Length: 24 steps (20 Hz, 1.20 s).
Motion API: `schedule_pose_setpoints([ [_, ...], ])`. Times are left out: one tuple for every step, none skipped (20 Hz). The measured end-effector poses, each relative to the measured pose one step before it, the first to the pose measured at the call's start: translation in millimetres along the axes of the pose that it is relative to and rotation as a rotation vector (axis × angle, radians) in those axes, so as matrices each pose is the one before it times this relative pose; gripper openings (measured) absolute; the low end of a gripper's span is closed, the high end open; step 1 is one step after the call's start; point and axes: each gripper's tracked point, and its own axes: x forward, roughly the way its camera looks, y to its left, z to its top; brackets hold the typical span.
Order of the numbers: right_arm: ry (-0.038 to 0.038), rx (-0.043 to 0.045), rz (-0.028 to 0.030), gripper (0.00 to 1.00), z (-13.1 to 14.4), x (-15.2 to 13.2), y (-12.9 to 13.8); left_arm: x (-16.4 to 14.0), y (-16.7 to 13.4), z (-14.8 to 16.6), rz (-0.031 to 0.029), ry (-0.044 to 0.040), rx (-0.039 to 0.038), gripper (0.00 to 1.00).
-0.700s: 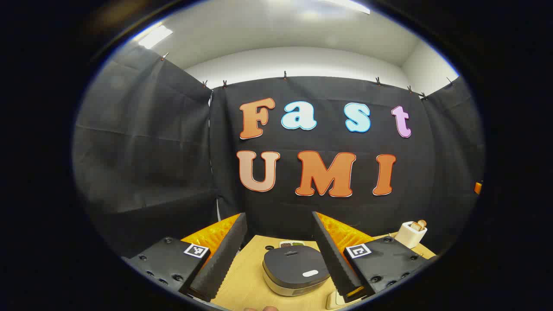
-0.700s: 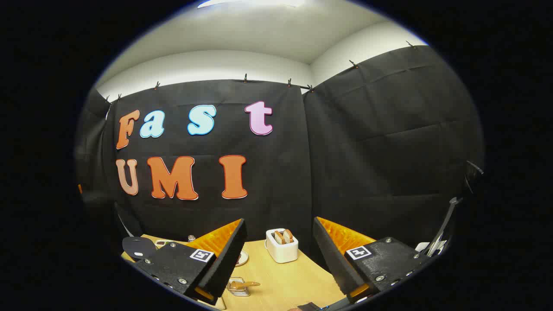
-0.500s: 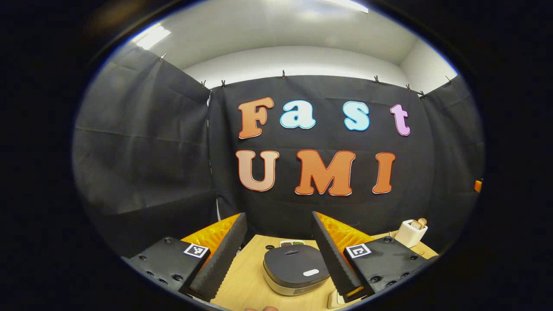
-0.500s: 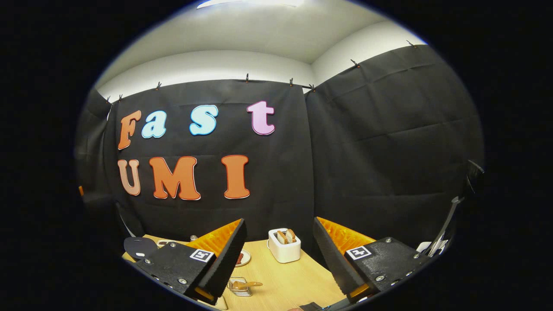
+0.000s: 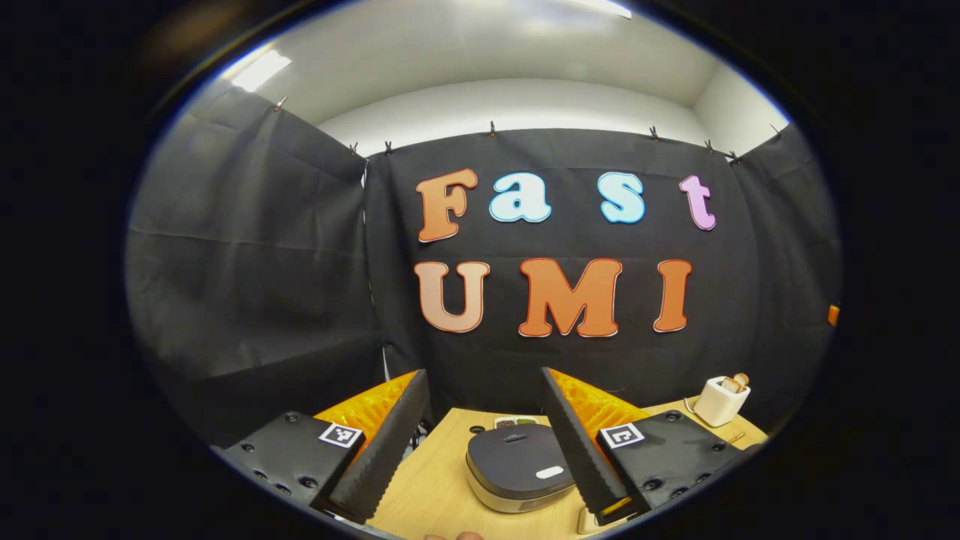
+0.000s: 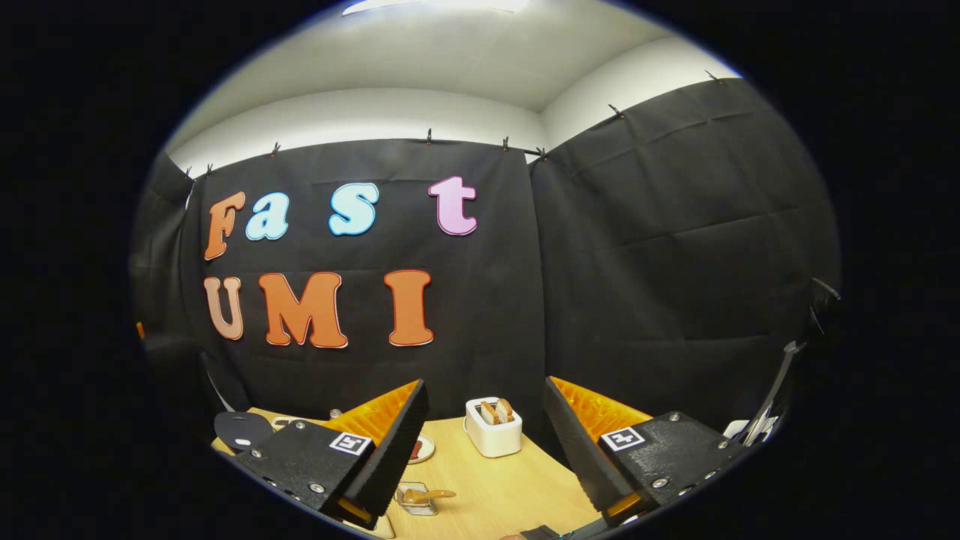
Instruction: Close the left gripper, press the button to open the rice cooker; take a wooden spoon from the chopstick holder with the right hand, scoop a spoonful of rice and pour it into the rice cooker, then put the wooden spoon back into the chopstick holder.
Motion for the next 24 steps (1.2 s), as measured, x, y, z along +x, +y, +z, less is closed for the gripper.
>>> schedule_pose_setpoints([
  [0.00119, 0.00241, -0.00076, 0.95, 0.77, 0.58, -0.29, 0.08, -1.84, 0.27, -0.00123, 0.00006, 0.00115, 0.99],
  [0.00105, 0.00415, 0.00082, 0.95, -0.57, -0.68, -0.17, 0.78, -0.55, -1.22, 0.00022, 0.00159, 0.00129, 0.99],
  [0.00132, 0.00341, 0.00233, 0.95, -0.40, -0.22, 0.50, -1.11, -0.41, 0.00, -0.00075, 0.00122, 0.00130, 0.99],
  [0.00103, 0.00159, 0.00238, 0.95, -0.39, -0.10, 0.22, 0.20, 0.10, 1.57, 0.00204, -0.00192, 0.00329, 0.99],
  [0.00137, 0.00169, 0.00072, 0.95, -0.05, -0.04, 0.56, 0.92, 2.91, 0.14, 0.01120, -0.00197, 0.00491, 0.99],
  [0.00024, 0.00184, 0.00177, 0.95, -0.81, -1.08, -0.88, -0.28, 2.89, 0.89, 0.01060, -0.00034, 0.00681, 0.99],
  [0.00130, -0.00055, -0.00016, 0.95, -0.47, -0.01, 0.46, -1.27, 1.45, -0.43, 0.00830, -0.00065, 0.00434, 0.99],
  [0.00269, -0.00230, -0.00146, 0.95, -2.05, 0.14, -0.99, -0.16, -0.47, 0.53, 0.00028, -0.00095, 0.00346, 0.99],
  [0.00336, -0.00265, -0.00168, 0.95, -0.75, 0.19, -0.69, -0.76, -3.24, 0.80, -0.00901, 0.00100, 0.00037, 0.99],
  [0.00179, -0.00085, 0.00071, 0.95, -1.60, 0.19, -0.42, -2.05, -1.79, 0.21, -0.00575, 0.00043, 0.00048, 0.99],
  [0.00140, 0.00137, 0.00189, 0.95, -0.06, -0.44, 1.34, -0.63, -0.03, -0.99, -0.00469, 0.00301, 0.00134, 0.99],
  [0.00049, 0.00378, 0.00182, 0.95, 0.01, 0.45, 1.47, -0.52, -0.15, -2.06, -0.00268, 0.00585, 0.00243, 0.99],
  [-0.00082, 0.00262, 0.00497, 0.95, 1.33, 0.41, 1.66, 0.44, -0.08, -1.42, -0.00192, 0.00597, 0.00552, 0.92],
  [-0.00531, -0.00052, 0.00664, 0.95, 0.73, -1.30, 1.38, 0.69, -1.19, -1.30, -0.00583, 0.01320, 0.01119, 0.85],
  [-0.00480, -0.00352, 0.00254, 0.95, 0.57, -0.73, 1.45, -1.85, -1.58, -5.35, -0.00150, 0.01348, 0.01638, 0.79],
  [-0.00312, -0.00601, -0.00013, 0.95, 0.23, 0.21, -0.08, 0.25, 0.42, -0.91, 0.00669, 0.00088, 0.01565, 0.72],
  [-0.00117, -0.00807, 0.00017, 0.95, -0.41, -0.83, 0.13, 2.30, 3.40, 3.44, 0.01225, -0.00474, 0.01340, 0.65],
  [-0.00011, -0.00739, -0.00054, 0.95, 0.09, 0.10, 0.30, -0.13, 1.54, 1.05, 0.01063, -0.00235, 0.00567, 0.59],
  [0.00222, -0.00606, -0.00060, 0.95, -0.68, -0.34, 0.11, -1.93, -3.28, -3.32, -0.00735, 0.00666, 0.00306, 0.52],
  [0.00295, -0.00399, 0.00077, 0.95, -1.76, -0.94, -0.17, -2.11, -3.72, -1.16, -0.00981, 0.00517, -0.00120, 0.41],
  [0.00190, -0.00149, 0.00202, 0.95, 0.55, 0.37, 1.07, -0.14, -5.73, -2.25, -0.02680, 0.00551, -0.00630, 0.30],
  [-0.00068, 0.00066, 0.00197, 0.95, -0.27, 0.43, 0.66, -2.27, -6.20, -1.06, -0.02775, 0.00717, -0.01121, 0.19],
  [0.00032, 0.00177, 0.00171, 0.95, 0.77, -0.02, 0.56, -0.54, -6.73, -1.53, -0.03134, 0.01021, -0.01910, 0.13],
  [0.00095, 0.00072, 0.00152, 0.95, -0.48, -0.76, 0.93, 1.06, 1.30, 2.89, -0.01261, -0.00378, -0.01207, 0.11],
])
